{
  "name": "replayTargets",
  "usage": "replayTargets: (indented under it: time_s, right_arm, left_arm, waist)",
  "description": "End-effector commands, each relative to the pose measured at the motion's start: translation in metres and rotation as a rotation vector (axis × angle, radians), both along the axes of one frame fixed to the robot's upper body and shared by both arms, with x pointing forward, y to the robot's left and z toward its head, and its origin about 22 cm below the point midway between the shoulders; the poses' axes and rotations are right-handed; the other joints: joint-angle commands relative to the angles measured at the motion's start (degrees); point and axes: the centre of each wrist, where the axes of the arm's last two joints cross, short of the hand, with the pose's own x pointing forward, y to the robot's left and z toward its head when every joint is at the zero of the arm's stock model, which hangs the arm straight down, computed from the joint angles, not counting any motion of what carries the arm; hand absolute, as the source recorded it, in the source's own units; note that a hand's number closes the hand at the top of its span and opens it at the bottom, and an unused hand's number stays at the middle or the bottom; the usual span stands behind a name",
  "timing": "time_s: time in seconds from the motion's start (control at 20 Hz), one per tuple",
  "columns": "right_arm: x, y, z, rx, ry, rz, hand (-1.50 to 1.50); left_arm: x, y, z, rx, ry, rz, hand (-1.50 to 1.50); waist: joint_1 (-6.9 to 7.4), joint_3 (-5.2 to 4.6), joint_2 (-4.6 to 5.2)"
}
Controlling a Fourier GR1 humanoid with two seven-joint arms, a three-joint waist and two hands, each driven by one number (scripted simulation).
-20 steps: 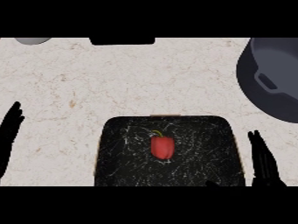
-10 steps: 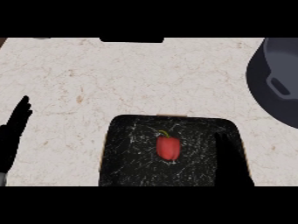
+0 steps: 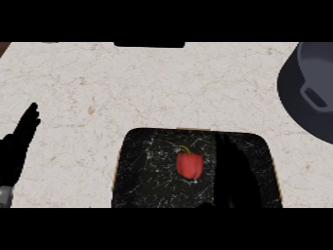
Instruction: Pick the bell pepper from the tray and place it in the pot
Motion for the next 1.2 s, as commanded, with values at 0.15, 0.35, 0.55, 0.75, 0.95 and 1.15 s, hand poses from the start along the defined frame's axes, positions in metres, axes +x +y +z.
replayTargets:
  time_s: [0.15,0.35,0.55,0.75,0.95,1.15]
  right_arm:
    - [0.031,0.015,0.0,-0.143,0.193,-0.152,-1.5]
    - [0.052,0.019,-0.006,-0.14,0.234,-0.147,-1.5]
    - [0.067,0.016,-0.001,-0.144,0.265,-0.144,-1.5]
    - [0.068,0.024,-0.015,-0.151,0.285,-0.144,-1.5]
    - [0.077,0.026,-0.026,-0.143,0.3,-0.175,-1.5]
    - [0.086,0.027,-0.02,-0.165,0.307,-0.161,-1.5]
  left_arm:
    - [-0.003,0.0,0.005,-0.008,0.018,-0.02,0.0]
    - [-0.004,-0.01,-0.003,-0.008,-0.015,-0.011,0.0]
    - [-0.007,0.004,-0.004,-0.009,0.001,0.015,0.0]
    - [-0.002,0.008,-0.006,0.016,0.009,0.012,0.0]
    - [0.002,-0.015,-0.007,0.004,0.003,0.015,0.0]
    - [0.011,0.001,-0.001,0.006,0.022,0.032,0.0]
  waist:
    - [0.24,0.07,-0.28]
    - [0.2,0.09,-0.28]
    - [-0.1,0.06,-0.42]
    - [-0.72,0.07,-0.46]
    - [-0.92,0.18,-0.4]
    - [-1.43,0.13,-0.44]
